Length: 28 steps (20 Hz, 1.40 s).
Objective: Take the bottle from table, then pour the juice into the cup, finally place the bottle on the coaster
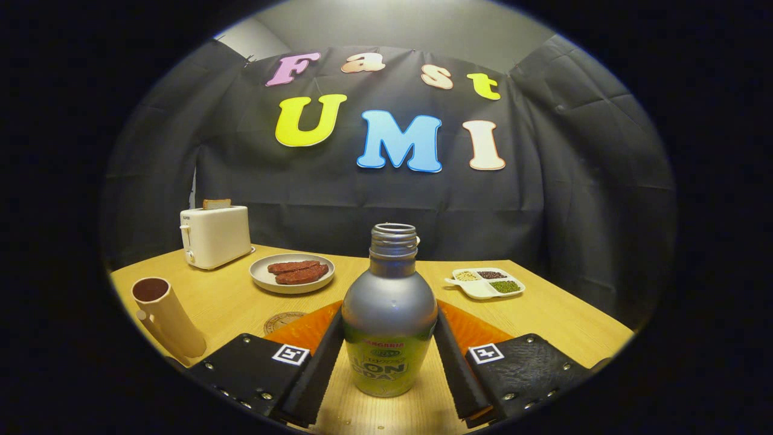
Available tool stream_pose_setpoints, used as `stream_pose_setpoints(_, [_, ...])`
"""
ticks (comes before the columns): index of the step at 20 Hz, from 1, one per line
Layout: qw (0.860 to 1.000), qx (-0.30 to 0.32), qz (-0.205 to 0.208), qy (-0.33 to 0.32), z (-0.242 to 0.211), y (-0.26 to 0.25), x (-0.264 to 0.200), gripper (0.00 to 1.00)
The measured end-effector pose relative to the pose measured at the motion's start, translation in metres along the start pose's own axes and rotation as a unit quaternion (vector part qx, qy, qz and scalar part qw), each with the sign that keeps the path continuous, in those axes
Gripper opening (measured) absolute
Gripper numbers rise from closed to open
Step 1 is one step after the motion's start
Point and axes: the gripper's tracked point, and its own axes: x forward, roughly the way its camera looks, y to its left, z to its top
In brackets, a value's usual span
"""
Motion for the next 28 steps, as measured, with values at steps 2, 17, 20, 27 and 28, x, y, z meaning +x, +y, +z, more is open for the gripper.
stream_pose_setpoints(2, [1.000,0.000,0.015,0.006,0.000,0.005,0.001,0.79])
stream_pose_setpoints(17, [0.982,-0.168,0.087,-0.011,0.090,0.049,-0.022,0.77])
stream_pose_setpoints(20, [0.970,-0.222,0.103,-0.017,0.101,0.066,-0.024,0.77])
stream_pose_setpoints(27, [0.937,-0.318,0.144,-0.024,0.106,0.105,-0.028,0.77])
stream_pose_setpoints(28, [0.930,-0.338,0.145,-0.026,0.105,0.110,-0.027,0.77])
